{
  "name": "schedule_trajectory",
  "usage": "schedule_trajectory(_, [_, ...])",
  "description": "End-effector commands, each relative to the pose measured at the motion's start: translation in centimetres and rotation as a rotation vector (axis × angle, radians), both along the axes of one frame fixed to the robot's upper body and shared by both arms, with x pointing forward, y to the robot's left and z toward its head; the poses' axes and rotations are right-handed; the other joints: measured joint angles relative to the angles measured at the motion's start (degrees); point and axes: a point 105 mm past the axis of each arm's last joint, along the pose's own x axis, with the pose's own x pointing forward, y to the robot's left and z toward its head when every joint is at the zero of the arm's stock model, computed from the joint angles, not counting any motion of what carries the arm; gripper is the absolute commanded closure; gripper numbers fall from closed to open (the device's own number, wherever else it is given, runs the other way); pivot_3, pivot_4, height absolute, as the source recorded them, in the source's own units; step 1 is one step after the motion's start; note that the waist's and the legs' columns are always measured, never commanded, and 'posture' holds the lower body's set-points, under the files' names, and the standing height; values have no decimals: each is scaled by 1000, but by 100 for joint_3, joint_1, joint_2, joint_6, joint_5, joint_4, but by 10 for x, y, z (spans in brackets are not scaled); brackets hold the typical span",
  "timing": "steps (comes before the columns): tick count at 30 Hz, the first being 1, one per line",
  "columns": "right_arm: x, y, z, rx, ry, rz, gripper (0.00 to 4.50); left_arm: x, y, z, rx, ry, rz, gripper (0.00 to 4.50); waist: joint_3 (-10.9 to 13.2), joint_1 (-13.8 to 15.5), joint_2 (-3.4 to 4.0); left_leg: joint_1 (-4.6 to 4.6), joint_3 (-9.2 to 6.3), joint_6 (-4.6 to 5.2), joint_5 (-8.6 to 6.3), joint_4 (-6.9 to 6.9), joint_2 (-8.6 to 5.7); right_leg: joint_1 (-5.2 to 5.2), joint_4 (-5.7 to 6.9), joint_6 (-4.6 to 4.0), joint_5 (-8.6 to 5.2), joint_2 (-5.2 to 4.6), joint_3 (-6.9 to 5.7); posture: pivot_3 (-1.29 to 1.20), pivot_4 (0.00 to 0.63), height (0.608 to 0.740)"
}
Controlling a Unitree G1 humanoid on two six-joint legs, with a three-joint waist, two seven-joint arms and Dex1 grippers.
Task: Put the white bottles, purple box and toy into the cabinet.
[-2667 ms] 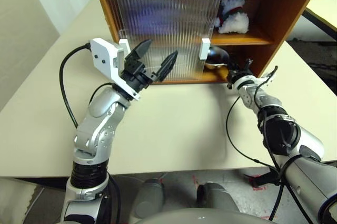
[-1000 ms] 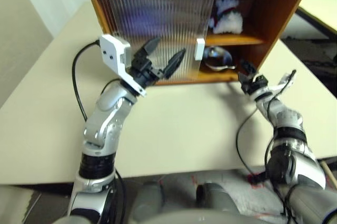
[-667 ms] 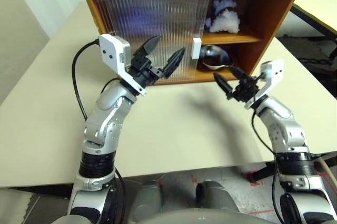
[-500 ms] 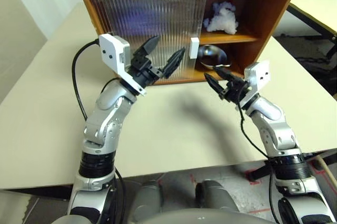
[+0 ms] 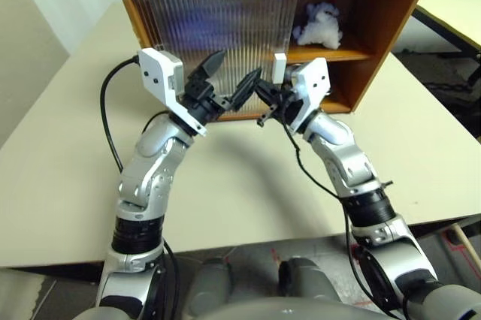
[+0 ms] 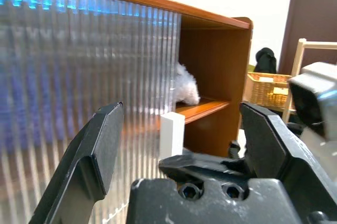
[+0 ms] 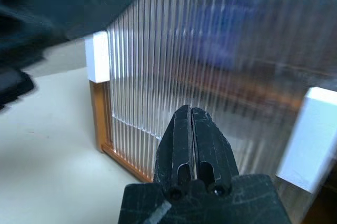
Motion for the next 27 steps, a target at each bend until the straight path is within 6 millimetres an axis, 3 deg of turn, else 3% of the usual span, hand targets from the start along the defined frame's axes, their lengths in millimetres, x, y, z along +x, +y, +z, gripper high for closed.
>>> schedule_trajectory(1, [14,0,-6,-56,-28,-118,4468,0,1,-1,9,-2,13,0,0,14,0,-1,0,0,0,0,0,0,0,0,0,0,0,181,0,740])
schedule_trajectory(7, [28,-9,-3,-31,-43,-262,4468,0,2,-1,9,-4,21,0,0,109,0,-12,2,-4,1,-1,1,-22,13,-4,3,-1,3,179,0,740])
schedule_trajectory(12, [36,-29,3,9,-52,-393,4468,0,0,0,8,-5,16,0,0,121,0,-17,4,-6,2,-3,1,-35,28,-9,5,1,3,167,0,740])
schedule_trajectory(18, [36,-62,8,42,-85,-595,4468,1,-1,0,9,-3,4,0,-1,128,-1,-18,5,-9,4,-1,0,-34,30,-10,6,-2,4,155,0,740])
schedule_trajectory(21, [37,-87,9,37,-101,-750,4468,0,-2,-1,12,1,-4,0,-1,125,-1,-19,6,-9,5,2,1,-34,29,-9,7,-3,5,141,0,740])
schedule_trajectory(27, [36,-112,8,73,-84,-890,4468,1,-4,0,12,2,-15,0,-1,83,-1,-18,10,-7,10,3,-3,-34,29,-9,7,-2,8,125,0,740])
